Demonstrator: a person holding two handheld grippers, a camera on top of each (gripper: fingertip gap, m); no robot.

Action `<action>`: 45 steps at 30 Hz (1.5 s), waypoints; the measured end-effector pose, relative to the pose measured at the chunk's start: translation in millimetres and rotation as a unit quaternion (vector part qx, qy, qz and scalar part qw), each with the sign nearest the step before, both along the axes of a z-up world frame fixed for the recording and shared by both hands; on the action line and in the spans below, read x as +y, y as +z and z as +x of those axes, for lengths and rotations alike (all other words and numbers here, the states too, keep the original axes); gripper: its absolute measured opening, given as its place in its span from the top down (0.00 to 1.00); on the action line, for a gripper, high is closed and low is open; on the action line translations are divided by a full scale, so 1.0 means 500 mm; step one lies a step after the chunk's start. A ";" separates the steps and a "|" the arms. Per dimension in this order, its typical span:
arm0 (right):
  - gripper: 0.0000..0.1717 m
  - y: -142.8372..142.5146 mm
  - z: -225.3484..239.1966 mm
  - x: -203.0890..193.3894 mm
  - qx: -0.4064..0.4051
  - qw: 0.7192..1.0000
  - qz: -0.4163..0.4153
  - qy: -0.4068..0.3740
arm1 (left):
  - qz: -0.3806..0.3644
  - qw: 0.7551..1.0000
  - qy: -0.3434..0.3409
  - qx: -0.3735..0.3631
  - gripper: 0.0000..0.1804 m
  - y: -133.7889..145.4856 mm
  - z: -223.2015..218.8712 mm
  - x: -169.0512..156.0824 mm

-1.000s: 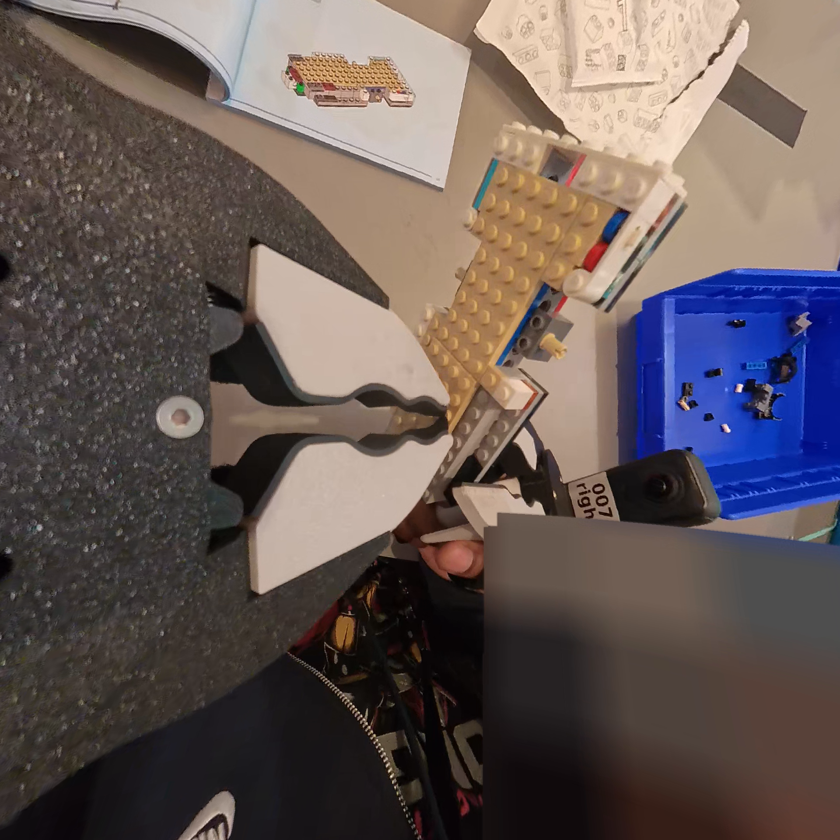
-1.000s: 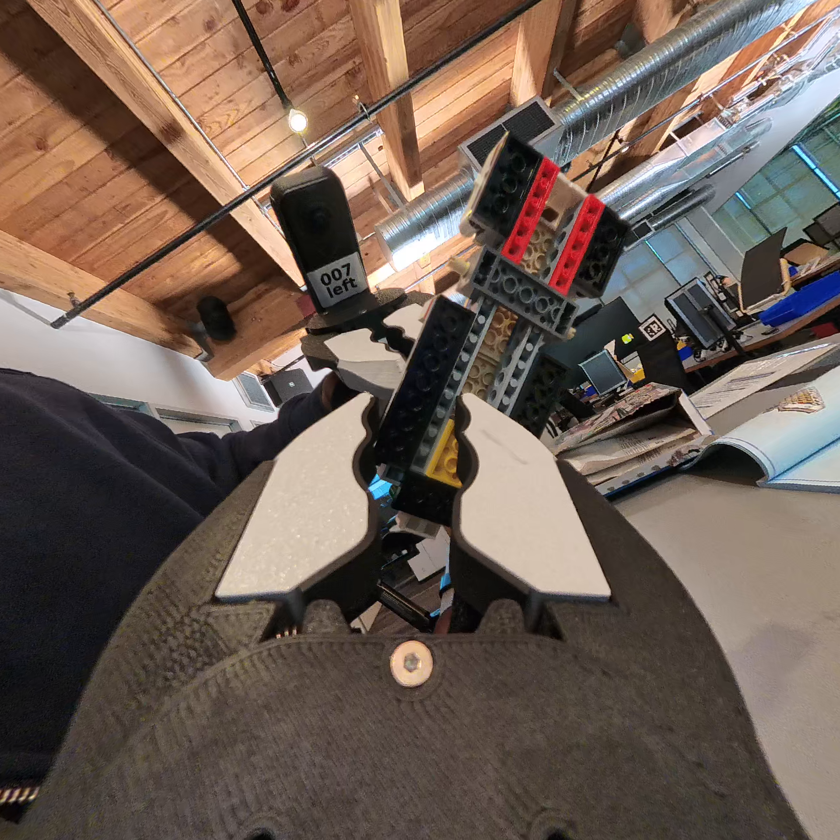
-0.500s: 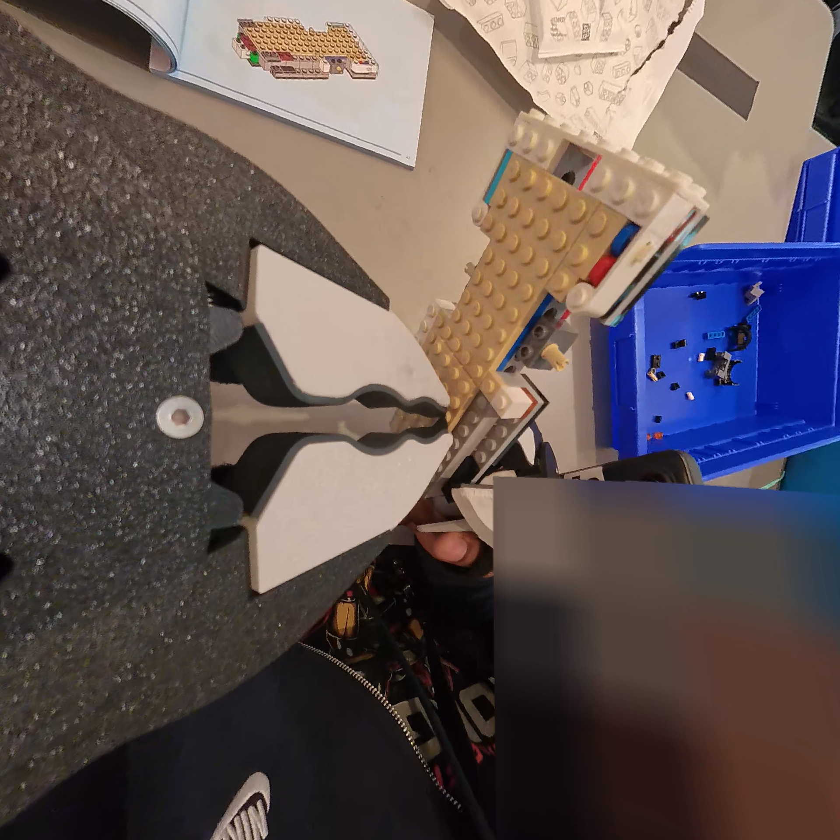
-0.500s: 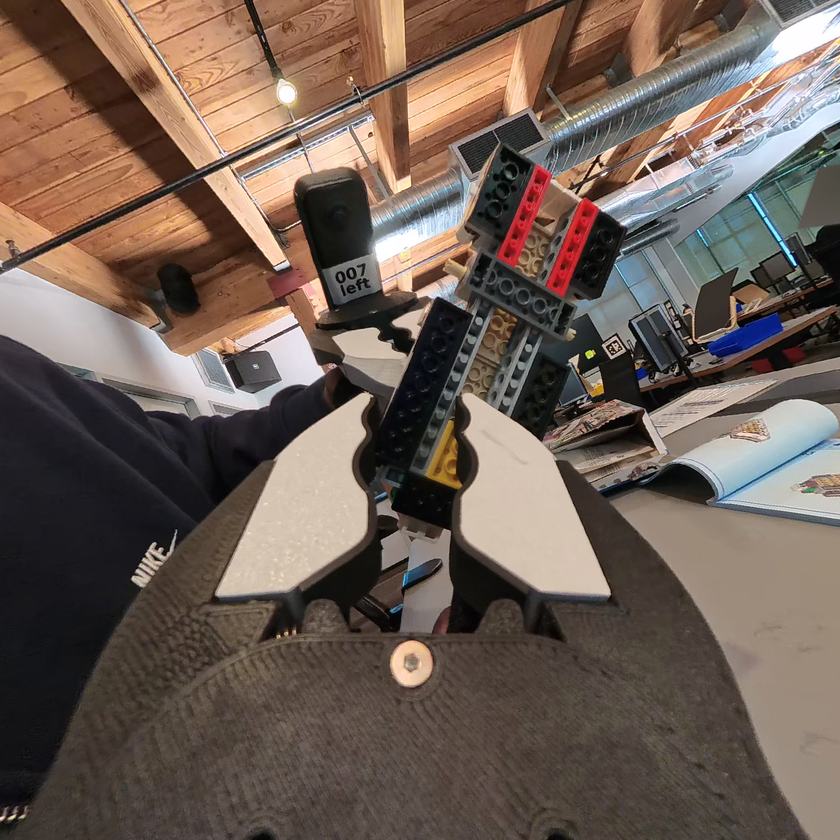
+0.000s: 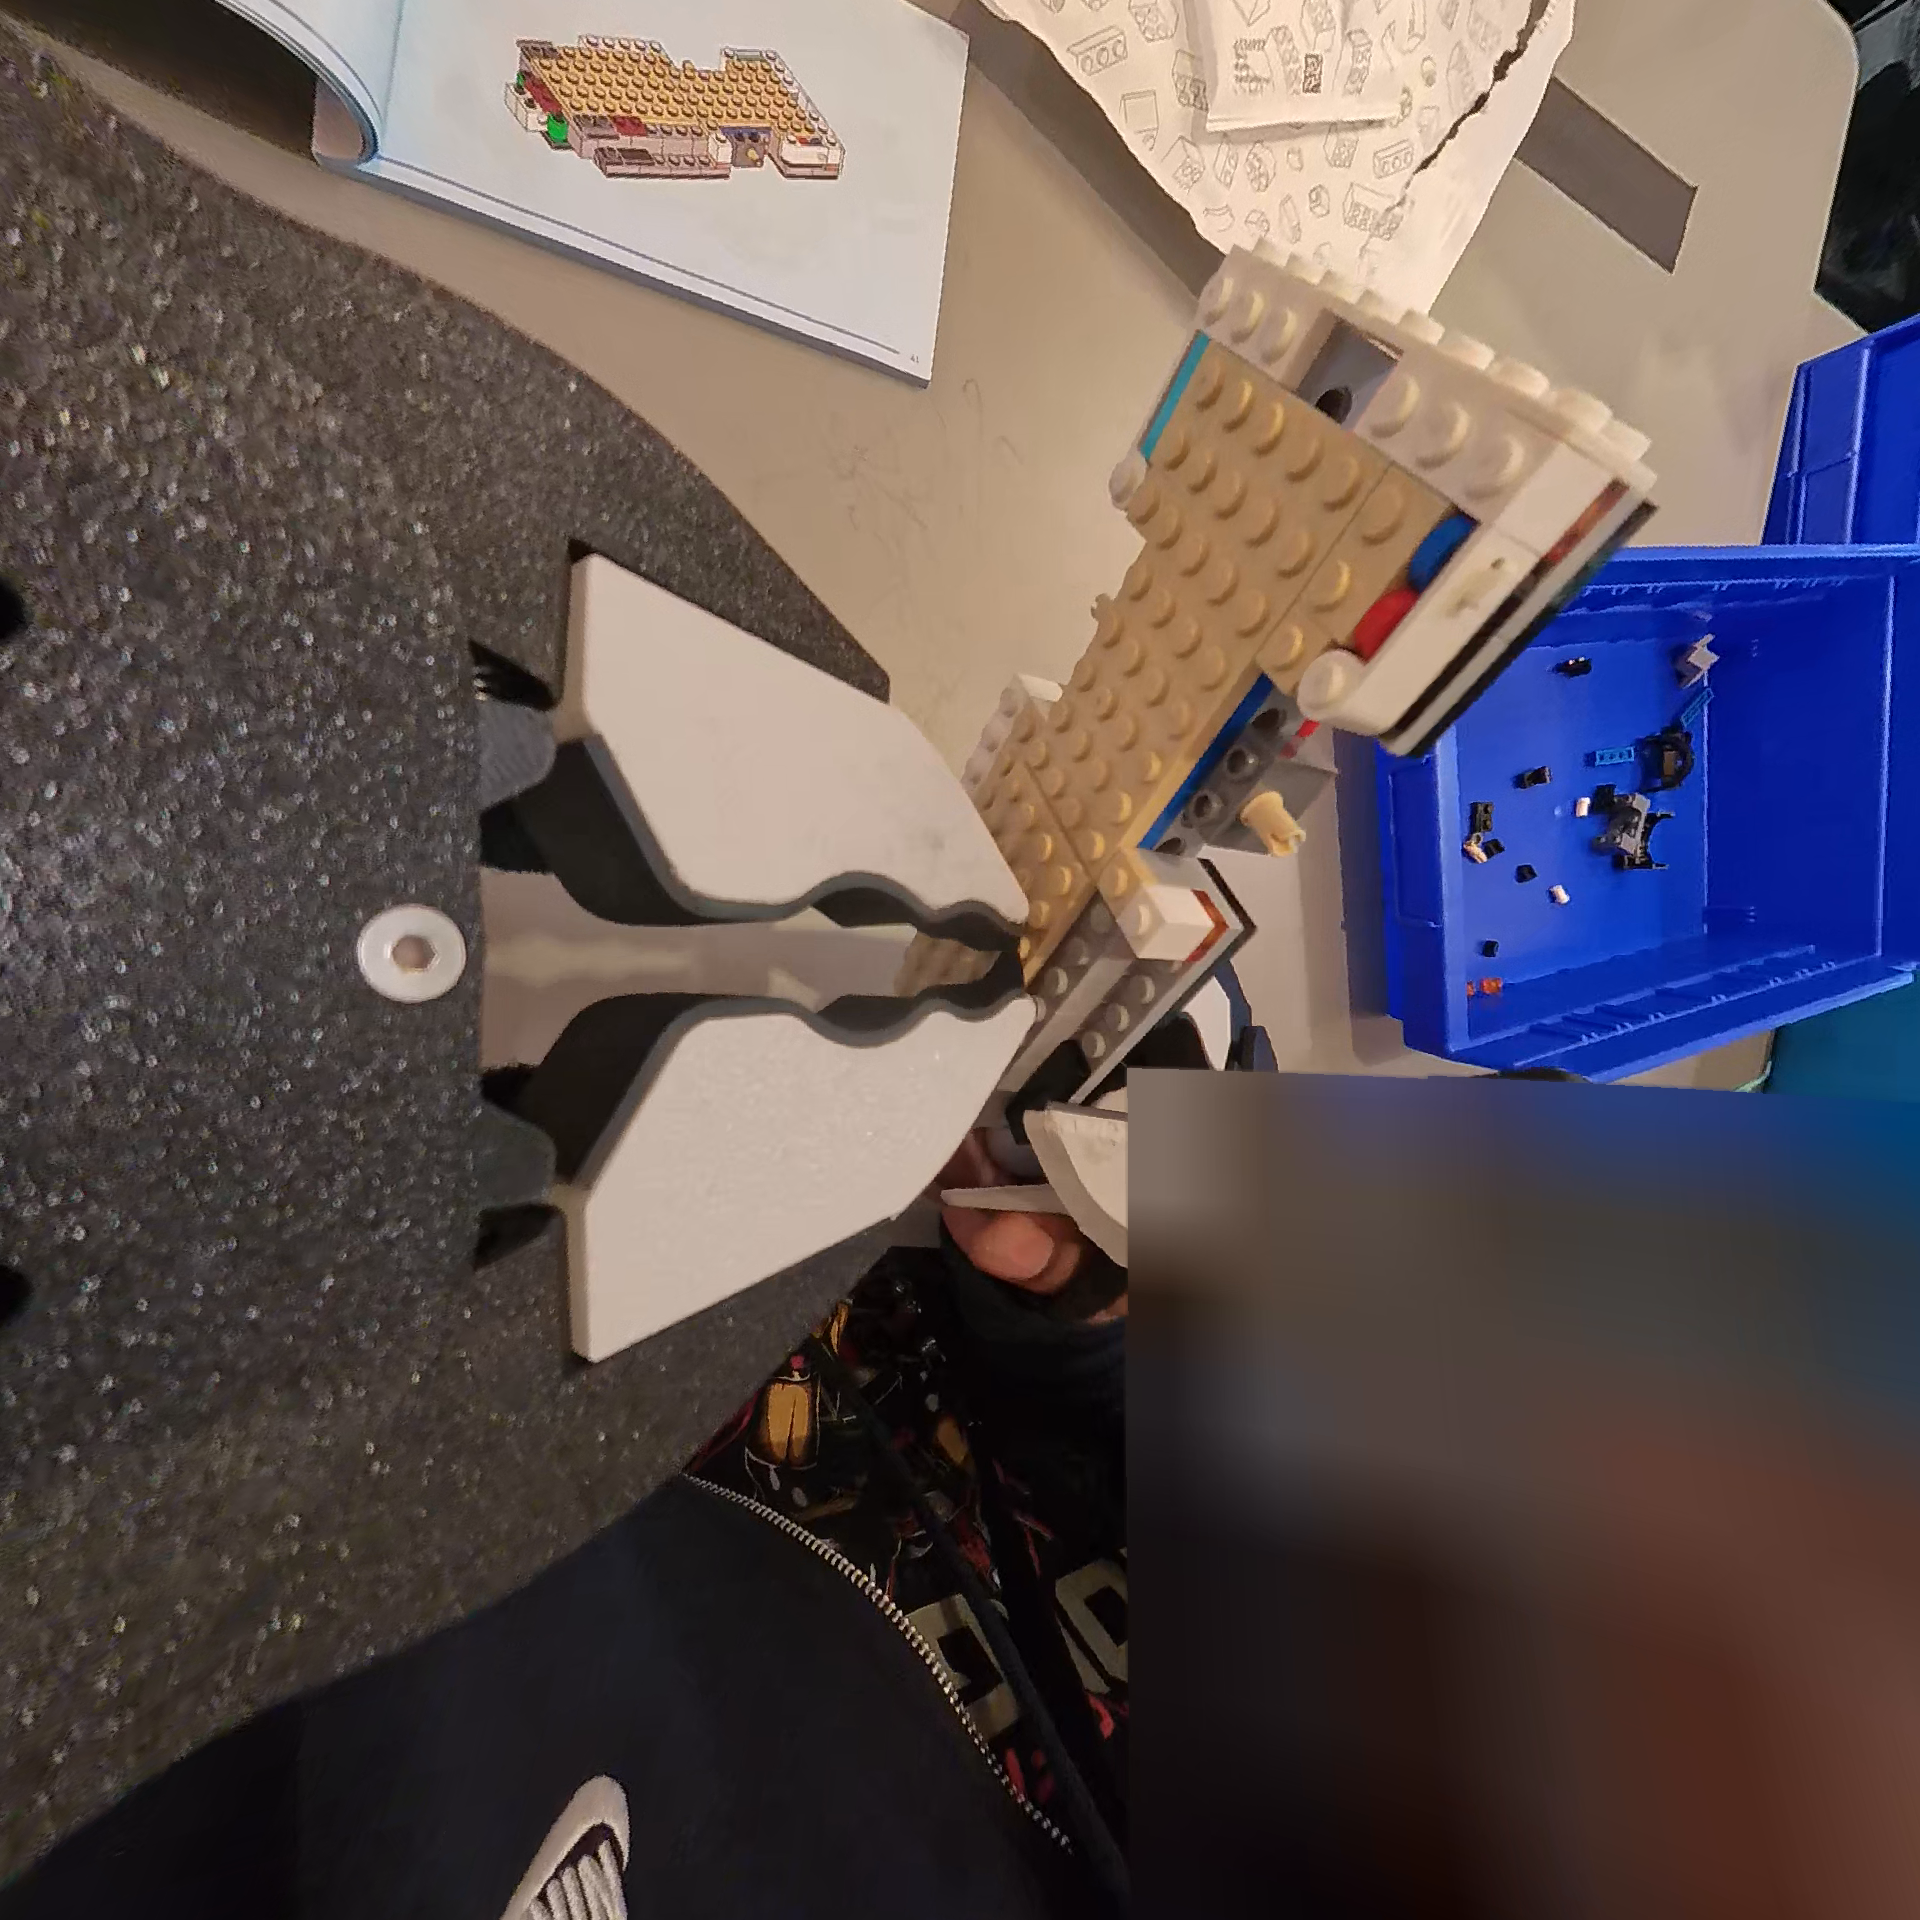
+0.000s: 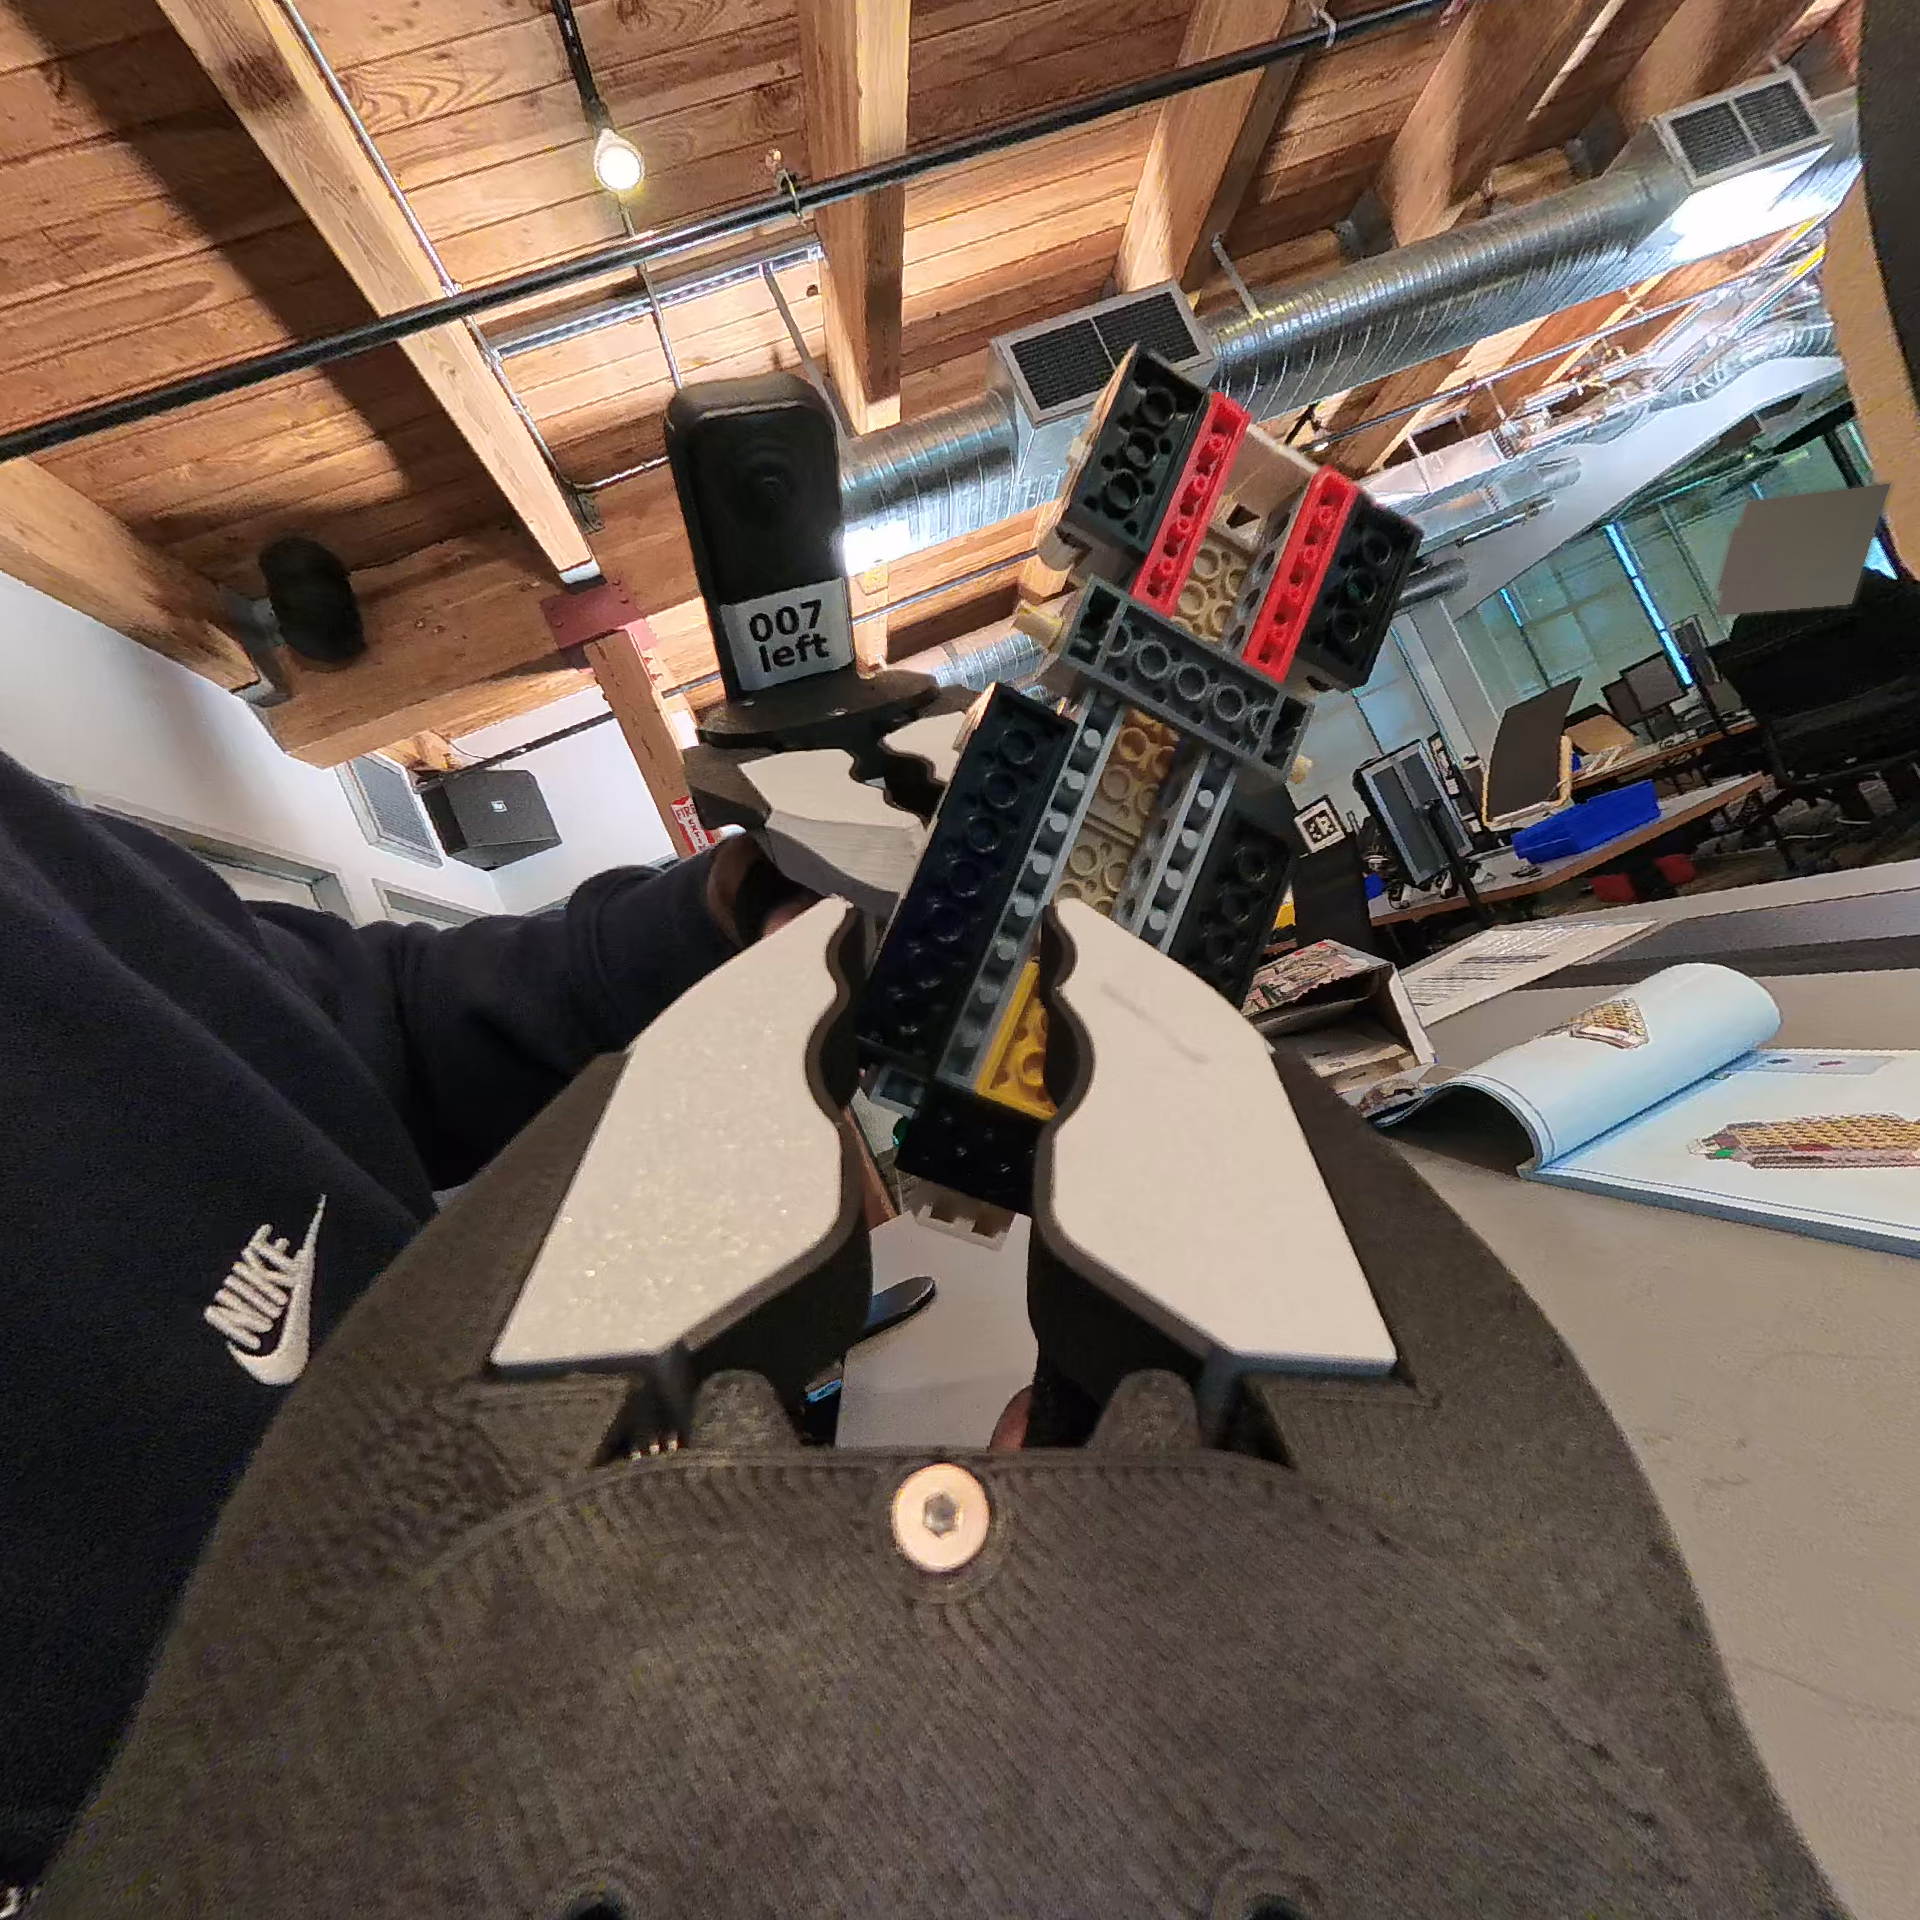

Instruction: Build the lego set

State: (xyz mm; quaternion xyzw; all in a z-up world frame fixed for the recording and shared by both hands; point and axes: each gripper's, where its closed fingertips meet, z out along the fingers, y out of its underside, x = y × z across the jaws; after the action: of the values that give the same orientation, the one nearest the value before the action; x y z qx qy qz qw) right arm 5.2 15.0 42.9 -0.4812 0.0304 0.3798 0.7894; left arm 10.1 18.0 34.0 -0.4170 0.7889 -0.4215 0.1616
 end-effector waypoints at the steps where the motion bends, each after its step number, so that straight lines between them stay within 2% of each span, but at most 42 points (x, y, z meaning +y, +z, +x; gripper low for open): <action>1: 0.81 0.000 0.000 0.000 -0.001 1.000 0.001 -0.002 | -0.003 1.000 0.001 0.000 0.96 0.000 0.000 0.000; 21: 0.81 0.010 -0.007 -0.006 -0.074 0.993 0.014 -0.091 | -0.083 0.996 -0.005 -0.026 0.96 0.011 -0.005 -0.010; 31: 0.81 0.012 -0.002 -0.009 -0.068 0.993 0.016 -0.094 | -0.114 0.993 0.001 -0.030 0.96 0.012 -0.001 -0.013; 39: 0.81 0.016 0.001 -0.014 -0.072 0.991 0.026 -0.112 | -0.110 0.994 -0.001 -0.027 0.95 0.017 0.002 -0.020; 45: 0.81 0.021 0.001 -0.020 -0.078 0.988 0.034 -0.129 | -0.152 0.988 -0.005 -0.014 0.94 0.017 -0.001 -0.031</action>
State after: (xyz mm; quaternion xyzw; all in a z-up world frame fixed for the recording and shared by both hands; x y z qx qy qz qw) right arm 5.9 5.1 53.4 -0.4741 0.0174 0.2365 0.8479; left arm 9.6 2.4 42.4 -0.4268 0.7155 -0.5431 0.1049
